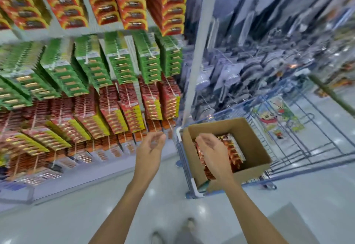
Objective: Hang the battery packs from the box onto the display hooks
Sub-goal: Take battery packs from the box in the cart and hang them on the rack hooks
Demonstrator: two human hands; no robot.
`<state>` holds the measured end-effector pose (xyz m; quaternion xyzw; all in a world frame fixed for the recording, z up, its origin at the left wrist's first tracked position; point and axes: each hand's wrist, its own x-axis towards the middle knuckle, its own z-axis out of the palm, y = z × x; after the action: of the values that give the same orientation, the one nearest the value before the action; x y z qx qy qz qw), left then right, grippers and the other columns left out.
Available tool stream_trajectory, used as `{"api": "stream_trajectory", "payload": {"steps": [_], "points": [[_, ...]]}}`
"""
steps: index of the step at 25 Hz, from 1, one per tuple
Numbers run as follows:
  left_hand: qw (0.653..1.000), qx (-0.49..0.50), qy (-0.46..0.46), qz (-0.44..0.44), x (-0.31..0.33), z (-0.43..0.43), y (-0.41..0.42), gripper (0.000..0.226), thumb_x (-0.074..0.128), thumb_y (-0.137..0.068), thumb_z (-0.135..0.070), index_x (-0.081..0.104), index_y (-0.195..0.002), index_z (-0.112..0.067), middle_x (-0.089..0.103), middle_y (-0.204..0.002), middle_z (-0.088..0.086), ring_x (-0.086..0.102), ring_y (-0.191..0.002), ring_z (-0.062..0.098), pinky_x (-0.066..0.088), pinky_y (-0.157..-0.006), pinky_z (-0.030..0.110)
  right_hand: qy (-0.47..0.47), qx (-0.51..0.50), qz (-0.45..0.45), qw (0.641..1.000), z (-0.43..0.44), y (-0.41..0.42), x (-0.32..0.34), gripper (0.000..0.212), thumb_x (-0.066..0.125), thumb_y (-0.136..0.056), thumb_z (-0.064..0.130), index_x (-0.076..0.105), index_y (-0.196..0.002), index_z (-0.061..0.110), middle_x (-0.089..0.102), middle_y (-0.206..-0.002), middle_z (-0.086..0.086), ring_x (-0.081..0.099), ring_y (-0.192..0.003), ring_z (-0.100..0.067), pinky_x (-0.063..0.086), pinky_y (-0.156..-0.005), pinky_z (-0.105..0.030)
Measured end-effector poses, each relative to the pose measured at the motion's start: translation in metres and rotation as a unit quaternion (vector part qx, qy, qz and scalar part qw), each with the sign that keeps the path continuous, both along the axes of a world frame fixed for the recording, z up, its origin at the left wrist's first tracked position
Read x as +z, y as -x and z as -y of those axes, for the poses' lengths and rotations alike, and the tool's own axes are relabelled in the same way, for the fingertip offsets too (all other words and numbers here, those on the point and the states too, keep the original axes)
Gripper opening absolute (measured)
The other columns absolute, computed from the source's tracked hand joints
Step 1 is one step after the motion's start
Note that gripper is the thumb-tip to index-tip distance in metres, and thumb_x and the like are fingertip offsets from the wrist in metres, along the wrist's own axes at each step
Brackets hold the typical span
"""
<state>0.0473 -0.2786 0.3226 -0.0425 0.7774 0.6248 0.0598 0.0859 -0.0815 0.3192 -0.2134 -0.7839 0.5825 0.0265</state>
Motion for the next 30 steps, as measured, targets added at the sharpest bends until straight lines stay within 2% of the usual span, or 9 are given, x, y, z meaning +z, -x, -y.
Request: {"api": "stream_trajectory", "payload": {"steps": [3,6,12,15,17,21,25,27,30], "points": [[1.0,-0.023,0.006,0.02,-0.009,-0.04,-0.01,0.007,0.06,-0.103,-0.034,0.065,-0.108,-0.037,0.067,-0.111,-0.02,0.067,-0.107,0.011,0.055,-0.099,0.047,-0.019,-0.026,0.023,0.999,-0.04,-0.015,-0.012,0.024,0.062,-0.102,0.037,0.07,-0.12,0.024,0.072,-0.11,0.015,0.064,-0.105,0.001,0.051,-0.098,-0.027],[0.998,-0.036,0.018,0.039,-0.023,-0.086,-0.013,0.011,0.061,-0.103,-0.033,0.066,-0.111,-0.03,0.067,-0.108,-0.022,0.065,-0.101,0.0,0.056,-0.097,0.041,-0.02,-0.038,0.041,0.998,-0.083,-0.023,-0.026,0.023,0.063,-0.101,0.036,0.07,-0.12,0.023,0.071,-0.109,0.016,0.065,-0.106,-0.001,0.05,-0.099,-0.026],[0.994,-0.034,0.064,0.084,-0.05,-0.19,-0.014,0.023,0.057,-0.104,-0.036,0.066,-0.122,-0.023,0.065,-0.109,-0.018,0.059,-0.102,-0.007,0.044,-0.079,0.005,-0.017,-0.028,0.1,0.994,-0.185,-0.018,-0.058,0.028,0.062,-0.102,0.035,0.069,-0.124,0.018,0.072,-0.112,0.006,0.065,-0.106,-0.01,0.049,-0.098,-0.026],[0.992,-0.009,0.054,0.112,-0.069,-0.228,-0.012,0.018,0.058,-0.105,-0.034,0.065,-0.119,-0.027,0.067,-0.111,-0.015,0.061,-0.097,-0.009,0.048,-0.073,0.005,-0.022,-0.009,0.134,0.991,-0.229,-0.008,-0.08,0.03,0.063,-0.101,0.038,0.07,-0.123,0.02,0.073,-0.111,0.007,0.067,-0.106,-0.01,0.053,-0.1,-0.033],[0.99,0.006,0.073,0.117,-0.083,-0.245,-0.01,0.022,0.058,-0.104,-0.037,0.066,-0.122,-0.026,0.067,-0.114,-0.014,0.06,-0.098,-0.009,0.051,-0.082,0.012,-0.026,0.009,0.15,0.988,-0.247,-0.002,-0.092,0.029,0.062,-0.101,0.037,0.07,-0.123,0.019,0.073,-0.11,0.007,0.067,-0.106,-0.012,0.053,-0.1,-0.035],[0.984,0.029,0.091,0.153,-0.115,-0.264,-0.002,0.029,0.058,-0.104,-0.038,0.066,-0.127,-0.023,0.065,-0.119,-0.013,0.062,-0.112,0.007,0.052,-0.1,0.03,-0.024,0.032,0.194,0.98,-0.266,0.013,-0.114,0.032,0.06,-0.103,0.033,0.066,-0.129,0.016,0.069,-0.109,0.006,0.063,-0.103,-0.011,0.05,-0.085,-0.021],[0.973,0.016,0.124,0.195,-0.152,-0.278,0.015,0.026,0.057,-0.105,-0.038,0.064,-0.124,-0.023,0.064,-0.113,-0.015,0.06,-0.112,0.008,0.047,-0.096,0.024,-0.039,0.033,0.244,0.968,-0.275,0.031,-0.146,0.036,0.058,-0.104,0.035,0.062,-0.133,0.015,0.069,-0.119,0.001,0.063,-0.097,-0.01,0.042,-0.072,-0.013],[0.966,0.012,0.134,0.222,-0.171,-0.286,0.027,0.029,0.057,-0.105,-0.037,0.062,-0.128,-0.021,0.064,-0.117,-0.01,0.059,-0.111,0.009,0.042,-0.091,0.021,-0.049,0.043,0.27,0.961,-0.279,0.043,-0.164,0.038,0.056,-0.105,0.035,0.059,-0.138,0.015,0.068,-0.126,-0.001,0.059,-0.088,-0.005,0.039,-0.058,-0.006],[0.956,-0.002,0.134,0.263,-0.203,-0.295,0.04,0.033,0.056,-0.106,-0.034,0.059,-0.133,-0.016,0.063,-0.119,-0.005,0.057,-0.114,0.011,0.042,-0.093,0.022,-0.043,0.051,0.309,0.949,-0.281,0.061,-0.195,0.045,0.055,-0.106,0.035,0.051,-0.146,0.015,0.064,-0.134,-0.004,0.056,-0.095,-0.011,0.036,-0.055,-0.009]]}}
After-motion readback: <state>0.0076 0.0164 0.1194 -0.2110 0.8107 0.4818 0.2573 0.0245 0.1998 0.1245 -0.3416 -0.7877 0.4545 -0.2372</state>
